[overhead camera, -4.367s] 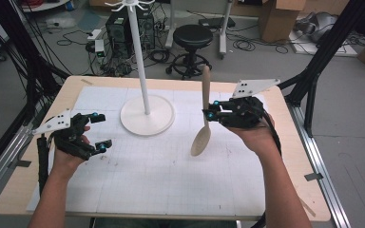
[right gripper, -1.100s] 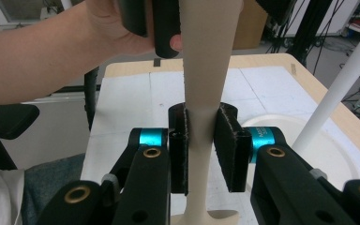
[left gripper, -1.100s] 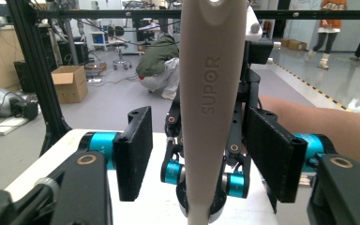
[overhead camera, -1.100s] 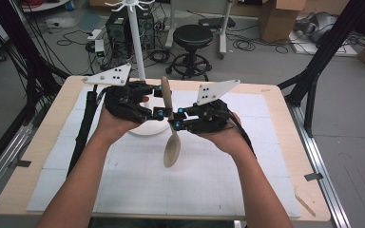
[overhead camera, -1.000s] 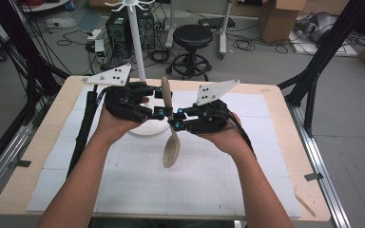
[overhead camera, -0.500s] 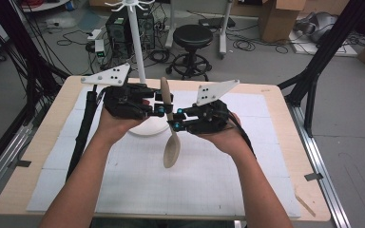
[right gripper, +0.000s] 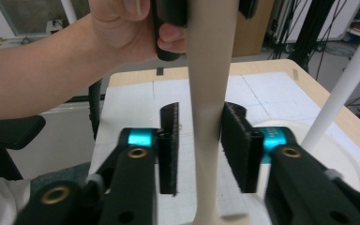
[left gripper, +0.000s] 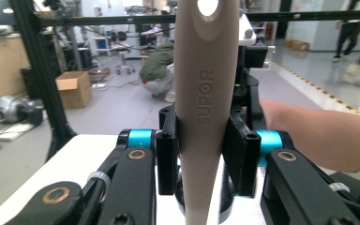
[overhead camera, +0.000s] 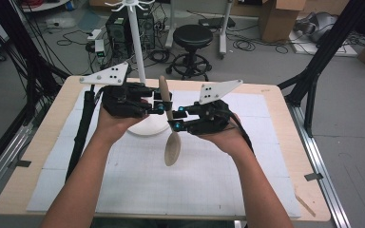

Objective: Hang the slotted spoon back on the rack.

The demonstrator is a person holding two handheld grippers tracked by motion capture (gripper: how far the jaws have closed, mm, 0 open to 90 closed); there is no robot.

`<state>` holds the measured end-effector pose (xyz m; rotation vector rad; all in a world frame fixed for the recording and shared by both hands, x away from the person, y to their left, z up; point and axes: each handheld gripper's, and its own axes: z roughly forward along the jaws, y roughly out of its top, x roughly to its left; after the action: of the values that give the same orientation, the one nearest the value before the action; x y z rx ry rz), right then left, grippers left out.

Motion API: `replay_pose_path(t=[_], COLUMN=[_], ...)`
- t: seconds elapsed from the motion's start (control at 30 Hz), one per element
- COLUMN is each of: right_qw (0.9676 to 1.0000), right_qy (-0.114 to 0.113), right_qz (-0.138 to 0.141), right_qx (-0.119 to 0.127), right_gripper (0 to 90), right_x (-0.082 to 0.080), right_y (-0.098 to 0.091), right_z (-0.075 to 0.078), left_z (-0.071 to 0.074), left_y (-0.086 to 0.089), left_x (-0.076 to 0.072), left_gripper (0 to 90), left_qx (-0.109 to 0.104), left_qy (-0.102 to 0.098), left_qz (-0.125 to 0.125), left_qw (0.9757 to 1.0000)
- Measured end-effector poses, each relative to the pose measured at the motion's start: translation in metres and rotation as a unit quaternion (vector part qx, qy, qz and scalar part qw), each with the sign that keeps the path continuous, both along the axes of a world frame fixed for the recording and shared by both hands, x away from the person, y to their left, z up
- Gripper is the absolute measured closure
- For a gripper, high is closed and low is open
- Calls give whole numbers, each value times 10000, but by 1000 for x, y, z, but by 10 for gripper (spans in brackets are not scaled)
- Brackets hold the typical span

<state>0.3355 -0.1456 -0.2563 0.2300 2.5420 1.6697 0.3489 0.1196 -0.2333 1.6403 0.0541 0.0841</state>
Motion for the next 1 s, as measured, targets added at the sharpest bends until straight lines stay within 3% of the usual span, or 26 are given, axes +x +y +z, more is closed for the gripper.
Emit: replay_pose_path(t=[0.23, 0.5, 0.73, 1.0], right_qw=[9997, 9983, 9964, 9938], right_qy=[-64, -129, -149, -241], right_qz=[-199, -543, -806, -1044], right_qx=[119, 191, 227, 297], right_gripper=[585, 577, 569, 520], right_x=[-5, -11, -14, -17], right_y=[-18, -47, -69, -86], right_z=[5, 9, 8, 9], left_z=[2, 7, 13, 21], left_y=[9, 32, 53, 77], left_x=[0, 3, 3, 8], left_gripper=[687, 685, 685, 685], left_qx=[162, 410, 315, 330], left_qy=[-18, 138, 151, 204], left_qz=[149, 505, 790, 1134], left_qw=[9998, 9978, 9963, 9928])
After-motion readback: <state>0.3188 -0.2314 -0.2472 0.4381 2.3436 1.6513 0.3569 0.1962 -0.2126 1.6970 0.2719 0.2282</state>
